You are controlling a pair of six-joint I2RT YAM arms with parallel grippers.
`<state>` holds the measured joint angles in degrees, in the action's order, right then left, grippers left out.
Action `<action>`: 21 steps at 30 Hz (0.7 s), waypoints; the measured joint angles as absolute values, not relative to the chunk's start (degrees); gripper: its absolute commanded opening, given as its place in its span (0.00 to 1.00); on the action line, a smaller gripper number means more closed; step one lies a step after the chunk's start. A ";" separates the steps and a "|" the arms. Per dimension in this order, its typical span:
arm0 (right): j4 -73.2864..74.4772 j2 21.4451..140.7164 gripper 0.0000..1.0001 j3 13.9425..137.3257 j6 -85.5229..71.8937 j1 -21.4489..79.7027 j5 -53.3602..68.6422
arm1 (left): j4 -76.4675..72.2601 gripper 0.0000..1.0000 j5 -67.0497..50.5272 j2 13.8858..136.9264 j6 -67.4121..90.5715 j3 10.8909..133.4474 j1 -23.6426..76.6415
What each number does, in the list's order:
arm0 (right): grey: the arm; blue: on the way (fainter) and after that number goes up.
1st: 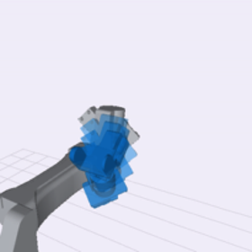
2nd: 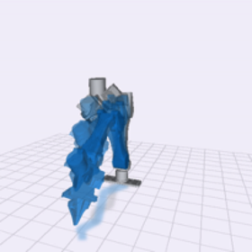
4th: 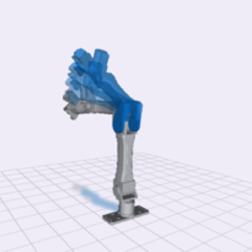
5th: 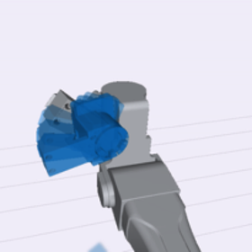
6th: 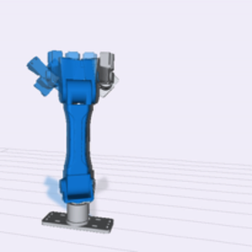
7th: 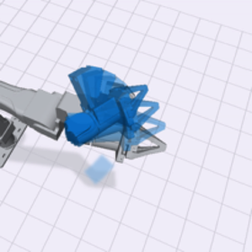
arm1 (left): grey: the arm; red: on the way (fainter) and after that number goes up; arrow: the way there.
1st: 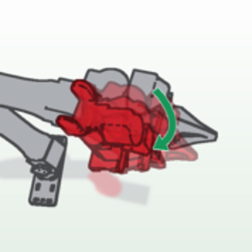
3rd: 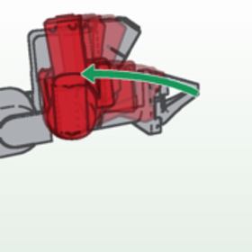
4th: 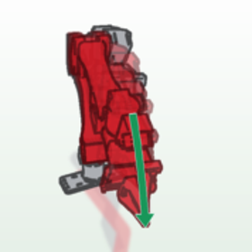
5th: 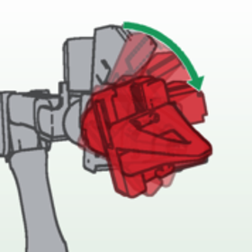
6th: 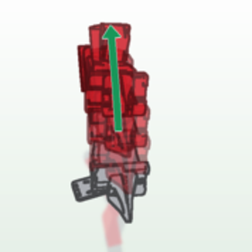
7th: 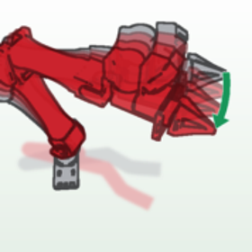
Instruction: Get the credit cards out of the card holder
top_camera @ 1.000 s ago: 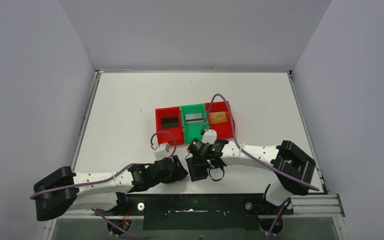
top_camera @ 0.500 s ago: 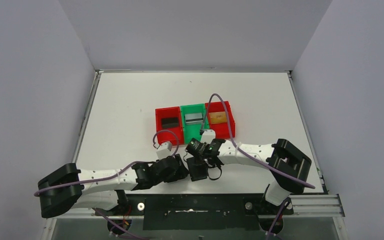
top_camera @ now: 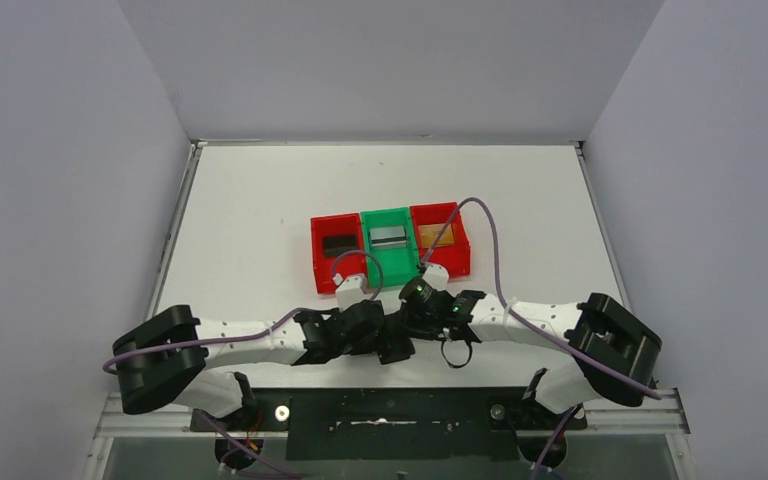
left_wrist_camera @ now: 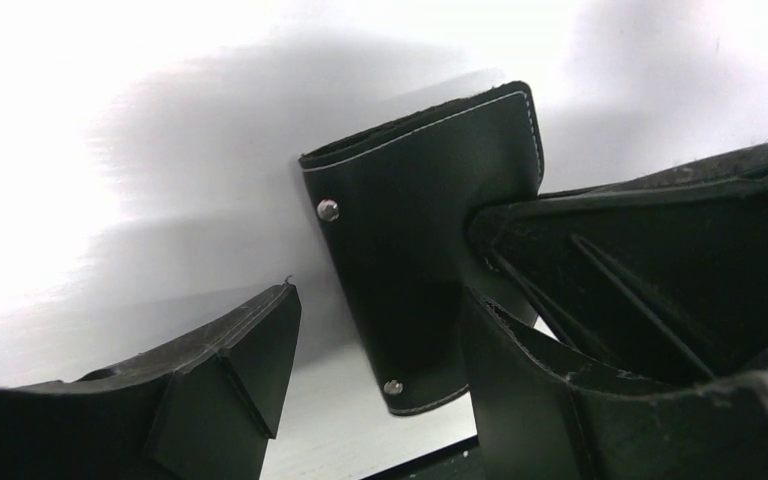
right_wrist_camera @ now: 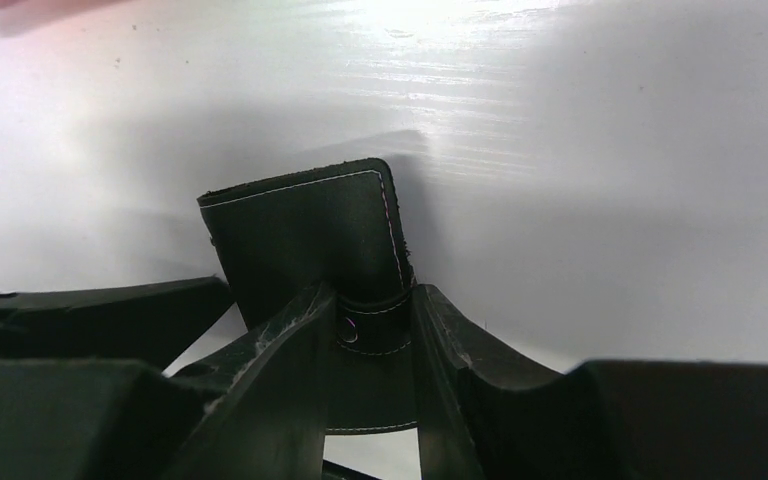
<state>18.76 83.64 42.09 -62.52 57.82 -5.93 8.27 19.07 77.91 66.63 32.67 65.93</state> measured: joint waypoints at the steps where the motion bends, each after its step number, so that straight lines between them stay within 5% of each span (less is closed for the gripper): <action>1: 17.12 82.89 0.19 40.86 -62.67 57.23 -4.82 | 8.45 0.57 19.09 78.59 66.52 33.30 65.93; 10: -0.32 77.08 0.15 28.03 -65.39 50.63 5.89 | 10.52 0.27 19.46 85.78 66.61 39.29 66.13; 18: -9.87 75.07 0.14 21.65 -68.14 46.72 11.81 | 8.01 0.19 20.12 84.12 68.69 36.58 66.46; 21: -12.45 74.19 0.26 19.35 -69.41 45.19 13.39 | 6.83 0.17 20.14 83.46 69.01 35.57 66.54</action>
<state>-12.45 74.19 19.35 -69.41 45.19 13.39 6.83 20.14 83.46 69.01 35.57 66.54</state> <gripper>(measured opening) 0.258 0.346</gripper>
